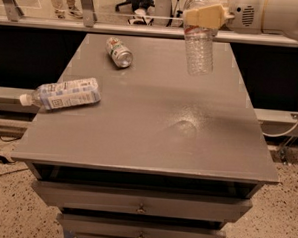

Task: Place water bottle upright

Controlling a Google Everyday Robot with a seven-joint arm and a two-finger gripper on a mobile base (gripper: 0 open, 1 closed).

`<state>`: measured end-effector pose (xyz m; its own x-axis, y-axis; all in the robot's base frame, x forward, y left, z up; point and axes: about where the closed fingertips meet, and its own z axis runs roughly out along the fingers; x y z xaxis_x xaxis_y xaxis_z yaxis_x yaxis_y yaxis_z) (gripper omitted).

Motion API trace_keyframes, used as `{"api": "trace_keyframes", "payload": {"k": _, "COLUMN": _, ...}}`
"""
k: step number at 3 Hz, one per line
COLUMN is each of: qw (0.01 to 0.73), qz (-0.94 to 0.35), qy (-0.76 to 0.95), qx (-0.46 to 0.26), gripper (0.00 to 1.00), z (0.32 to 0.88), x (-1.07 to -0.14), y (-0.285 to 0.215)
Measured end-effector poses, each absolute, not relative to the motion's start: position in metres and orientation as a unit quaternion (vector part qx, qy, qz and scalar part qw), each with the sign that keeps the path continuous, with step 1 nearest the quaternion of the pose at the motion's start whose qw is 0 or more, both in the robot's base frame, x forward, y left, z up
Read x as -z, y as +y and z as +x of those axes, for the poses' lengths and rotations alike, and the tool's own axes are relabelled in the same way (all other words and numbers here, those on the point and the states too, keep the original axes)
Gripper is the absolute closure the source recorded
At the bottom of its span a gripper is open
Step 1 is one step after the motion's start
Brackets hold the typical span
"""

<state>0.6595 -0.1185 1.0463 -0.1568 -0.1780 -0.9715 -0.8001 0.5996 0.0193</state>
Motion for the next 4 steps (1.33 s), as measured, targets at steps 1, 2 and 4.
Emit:
{"api": "trace_keyframes", "payload": {"k": 1, "qw": 0.563, "qz": -0.371, "qy": 0.68, "qx": -0.287, "gripper": 1.0, "z": 0.659, "x": -1.046, "y": -0.118}}
{"api": "trace_keyframes", "payload": {"k": 2, "qw": 0.595, "qz": -0.44, "qy": 0.582, "qx": -0.337, "gripper": 1.0, "z": 0.657, "x": -1.035, "y": -0.12}}
{"api": "trace_keyframes", "payload": {"k": 4, "qw": 0.653, "qz": -0.515, "qy": 0.439, "qx": -0.339, "gripper": 1.0, "z": 0.654, "x": -1.002, "y": -0.144}}
